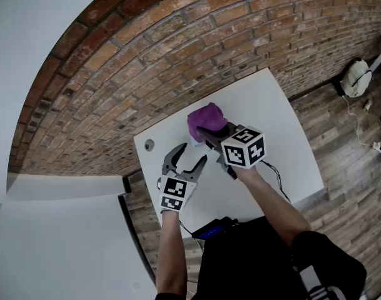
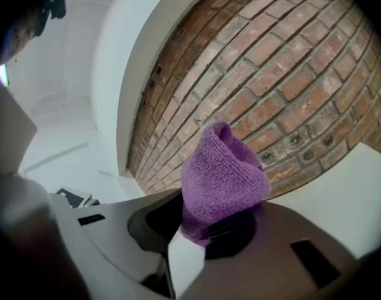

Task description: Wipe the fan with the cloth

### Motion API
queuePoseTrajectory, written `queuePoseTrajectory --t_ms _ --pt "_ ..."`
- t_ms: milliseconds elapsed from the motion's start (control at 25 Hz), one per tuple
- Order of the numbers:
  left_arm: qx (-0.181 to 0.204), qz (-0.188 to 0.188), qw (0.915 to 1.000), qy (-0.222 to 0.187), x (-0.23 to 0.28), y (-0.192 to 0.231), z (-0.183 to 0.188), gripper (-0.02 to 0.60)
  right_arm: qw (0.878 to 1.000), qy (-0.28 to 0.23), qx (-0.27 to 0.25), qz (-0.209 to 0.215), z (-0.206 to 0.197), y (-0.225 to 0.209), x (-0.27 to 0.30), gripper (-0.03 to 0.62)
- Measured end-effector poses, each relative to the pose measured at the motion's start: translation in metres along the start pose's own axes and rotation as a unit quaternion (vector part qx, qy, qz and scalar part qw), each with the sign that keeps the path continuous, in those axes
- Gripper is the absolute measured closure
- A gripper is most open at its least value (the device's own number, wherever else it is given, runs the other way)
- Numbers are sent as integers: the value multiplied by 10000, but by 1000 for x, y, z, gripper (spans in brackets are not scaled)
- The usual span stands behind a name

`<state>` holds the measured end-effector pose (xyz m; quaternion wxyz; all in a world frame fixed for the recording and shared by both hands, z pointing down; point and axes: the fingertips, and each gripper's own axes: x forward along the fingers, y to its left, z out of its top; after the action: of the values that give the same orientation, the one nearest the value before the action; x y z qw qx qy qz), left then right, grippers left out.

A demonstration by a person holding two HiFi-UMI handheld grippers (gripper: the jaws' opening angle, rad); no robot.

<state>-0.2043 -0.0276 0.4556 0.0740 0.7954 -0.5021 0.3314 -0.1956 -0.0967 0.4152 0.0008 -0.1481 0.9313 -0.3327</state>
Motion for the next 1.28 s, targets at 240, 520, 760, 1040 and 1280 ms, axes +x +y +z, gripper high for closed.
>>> queuePoseTrajectory --t_ms 240,520,760,1040,1280 --pt "774 -201 9886 1273 46 -10 -35 258 9913 1017 -582 -593 -60 -43 23 522" --pt "1057 -323 9867 1195 52 -23 -17 258 9887 1015 84 -1099 -84 -86 -6 523" --pt "1199 -63 9765 1787 47 -8 -44 258 9853 346 -468 -1605 -36 -86 -19 522" --pt "1886 87 9535 2350 47 -13 -63 258 9917 758 -787 -671 -63 -40 19 522" --pt "1924 160 9495 2473 44 -12 -59 258 9825 1181 708 -1256 -119 -101 -7 522"
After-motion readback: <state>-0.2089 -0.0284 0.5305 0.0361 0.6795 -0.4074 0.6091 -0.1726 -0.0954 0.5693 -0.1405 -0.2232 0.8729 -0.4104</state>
